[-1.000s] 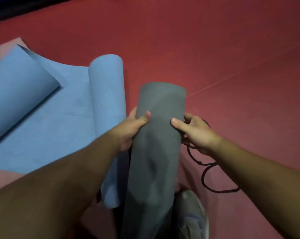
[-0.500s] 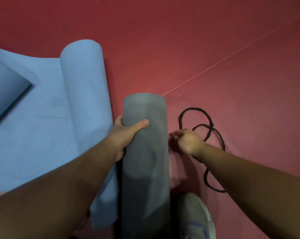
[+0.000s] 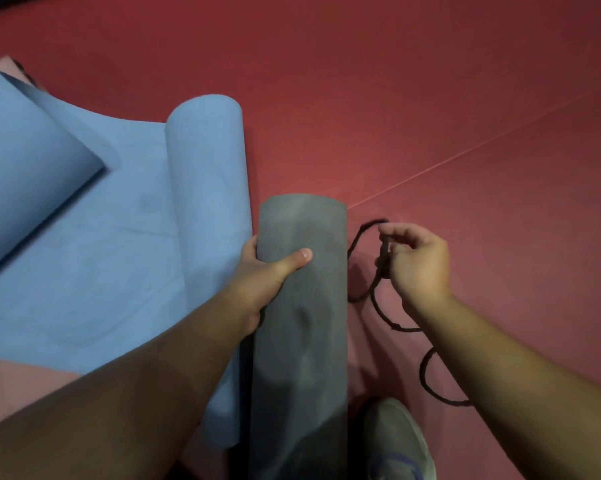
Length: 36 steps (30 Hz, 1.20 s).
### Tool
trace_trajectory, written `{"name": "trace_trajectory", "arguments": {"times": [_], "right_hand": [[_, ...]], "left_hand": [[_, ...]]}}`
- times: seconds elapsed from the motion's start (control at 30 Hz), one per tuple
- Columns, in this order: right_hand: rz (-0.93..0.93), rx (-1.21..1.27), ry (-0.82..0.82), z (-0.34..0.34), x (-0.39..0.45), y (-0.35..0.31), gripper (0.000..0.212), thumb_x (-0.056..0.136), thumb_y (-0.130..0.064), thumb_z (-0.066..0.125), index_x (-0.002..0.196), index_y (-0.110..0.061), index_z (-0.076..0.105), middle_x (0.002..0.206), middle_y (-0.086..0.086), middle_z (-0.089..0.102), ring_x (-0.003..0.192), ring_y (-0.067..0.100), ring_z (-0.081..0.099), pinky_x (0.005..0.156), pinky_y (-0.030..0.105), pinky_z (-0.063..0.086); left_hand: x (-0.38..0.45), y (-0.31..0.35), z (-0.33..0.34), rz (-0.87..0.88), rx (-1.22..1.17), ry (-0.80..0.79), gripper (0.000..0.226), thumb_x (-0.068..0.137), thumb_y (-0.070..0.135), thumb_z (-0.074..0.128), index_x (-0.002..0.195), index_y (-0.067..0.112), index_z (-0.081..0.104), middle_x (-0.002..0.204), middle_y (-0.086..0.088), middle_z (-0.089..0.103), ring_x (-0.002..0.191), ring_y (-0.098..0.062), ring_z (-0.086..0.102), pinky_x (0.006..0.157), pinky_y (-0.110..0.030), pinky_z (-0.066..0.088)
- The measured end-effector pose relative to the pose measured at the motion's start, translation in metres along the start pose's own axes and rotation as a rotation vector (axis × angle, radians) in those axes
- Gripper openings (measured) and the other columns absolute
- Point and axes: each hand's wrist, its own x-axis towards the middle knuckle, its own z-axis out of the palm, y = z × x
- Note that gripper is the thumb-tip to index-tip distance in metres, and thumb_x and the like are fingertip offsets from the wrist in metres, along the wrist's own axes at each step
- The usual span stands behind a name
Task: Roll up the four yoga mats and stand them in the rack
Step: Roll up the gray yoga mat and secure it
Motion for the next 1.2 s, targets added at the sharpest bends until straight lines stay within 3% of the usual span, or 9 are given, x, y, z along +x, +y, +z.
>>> {"name": "trace_trajectory", "arguments": {"times": [0.1, 0.23, 0.4, 0.47, 0.57, 0.73, 0.9, 1.0, 1.2], "right_hand": [[-0.046, 0.11, -0.083, -0.004, -0.023, -0.047, 0.036, 0.091, 0.008, 0.059, 0.087, -0.025, 0.073, 0.08, -0.004, 0.071, 0.06, 0.018, 0.057, 0.047, 0.026, 0.041], [-0.122, 0.273, -0.173, -0.008, -0.062, -0.125, 0.019, 0.087, -0.001, 0.074, 0.093, -0.019, 0.074, 0.086, 0.005, 0.069, 0.066, 0.014, 0.059, 0.057, 0.028, 0.046], [-0.246, 0.164, -0.224, -0.028, -0.112, -0.217, 0.038, 0.084, -0.017, 0.08, 0.115, -0.022, 0.059, 0.087, -0.002, 0.059, 0.065, 0.006, 0.057, 0.06, 0.03, 0.049], [-0.299, 0.105, -0.184, -0.033, -0.136, -0.251, 0.05, 0.071, -0.037, 0.086, 0.108, -0.024, 0.056, 0.094, -0.003, 0.06, 0.075, 0.009, 0.058, 0.068, 0.034, 0.05], [-0.455, -0.014, -0.122, -0.04, -0.178, -0.292, 0.062, 0.046, -0.063, 0.075, 0.093, -0.028, 0.056, 0.097, -0.007, 0.064, 0.081, 0.004, 0.06, 0.069, 0.027, 0.048], [-0.692, -0.167, -0.071, -0.058, -0.241, -0.315, 0.058, 0.05, -0.058, 0.08, 0.099, -0.033, 0.06, 0.106, -0.003, 0.068, 0.096, 0.012, 0.066, 0.082, 0.037, 0.057], [-0.824, -0.254, -0.064, -0.067, -0.269, -0.303, 0.06, 0.057, -0.035, 0.09, 0.111, -0.034, 0.066, 0.125, -0.001, 0.056, 0.105, -0.016, 0.051, 0.088, 0.002, 0.039], [-0.78, -0.341, -0.099, -0.077, -0.276, -0.302, 0.066, 0.051, -0.039, 0.089, 0.113, -0.038, 0.066, 0.128, -0.004, 0.048, 0.101, -0.023, 0.048, 0.084, -0.004, 0.034], [-0.67, -0.696, -0.242, -0.094, -0.287, -0.322, 0.09, 0.04, -0.061, 0.085, 0.123, -0.055, 0.053, 0.126, -0.007, 0.037, 0.102, 0.009, 0.061, 0.099, 0.029, 0.05]], "left_hand": [[-0.028, 0.014, -0.009, 0.06, -0.023, -0.027, 0.077, 0.074, 0.03, 0.089, 0.138, 0.032, 0.045, 0.117, 0.006, 0.069, 0.101, -0.015, 0.071, 0.081, -0.035, 0.059], [-0.077, 0.043, -0.014, 0.184, -0.046, -0.079, 0.099, 0.061, 0.032, 0.095, 0.143, 0.035, 0.042, 0.123, 0.006, 0.068, 0.106, -0.015, 0.071, 0.095, -0.043, 0.058], [-0.146, 0.089, -0.023, 0.386, -0.057, -0.065, 0.095, 0.066, 0.025, 0.095, 0.141, 0.039, 0.038, 0.126, 0.01, 0.065, 0.108, -0.009, 0.068, 0.095, -0.04, 0.057], [-0.171, 0.106, -0.026, 0.486, -0.035, -0.047, 0.106, 0.055, 0.033, 0.096, 0.143, 0.038, 0.037, 0.128, 0.011, 0.064, 0.11, -0.006, 0.067, 0.1, -0.04, 0.055], [-0.205, 0.123, -0.032, 0.63, 0.007, -0.047, 0.114, 0.045, 0.044, 0.093, 0.142, 0.04, 0.034, 0.132, 0.013, 0.062, 0.116, -0.005, 0.064, 0.104, -0.04, 0.052], [-0.249, 0.133, -0.037, 0.832, 0.085, 0.017, 0.118, 0.04, 0.046, 0.093, 0.138, 0.047, 0.026, 0.13, 0.026, 0.055, 0.117, 0.007, 0.058, 0.1, -0.029, 0.051], [-0.263, 0.115, -0.032, 0.846, 0.215, 0.04, 0.131, 0.04, 0.049, 0.098, 0.14, 0.054, 0.014, 0.131, 0.015, 0.063, 0.118, -0.005, 0.063, 0.1, -0.039, 0.053], [-0.267, 0.112, -0.035, 0.834, 0.25, -0.002, 0.126, 0.04, 0.048, 0.098, 0.137, 0.054, 0.017, 0.131, 0.017, 0.062, 0.116, -0.006, 0.064, 0.099, -0.04, 0.054], [-0.283, 0.112, -0.038, 0.851, 0.331, -0.045, 0.127, 0.041, 0.047, 0.095, 0.143, 0.045, 0.02, 0.137, 0.016, 0.053, 0.124, -0.009, 0.058, 0.1, -0.041, 0.053]]}}
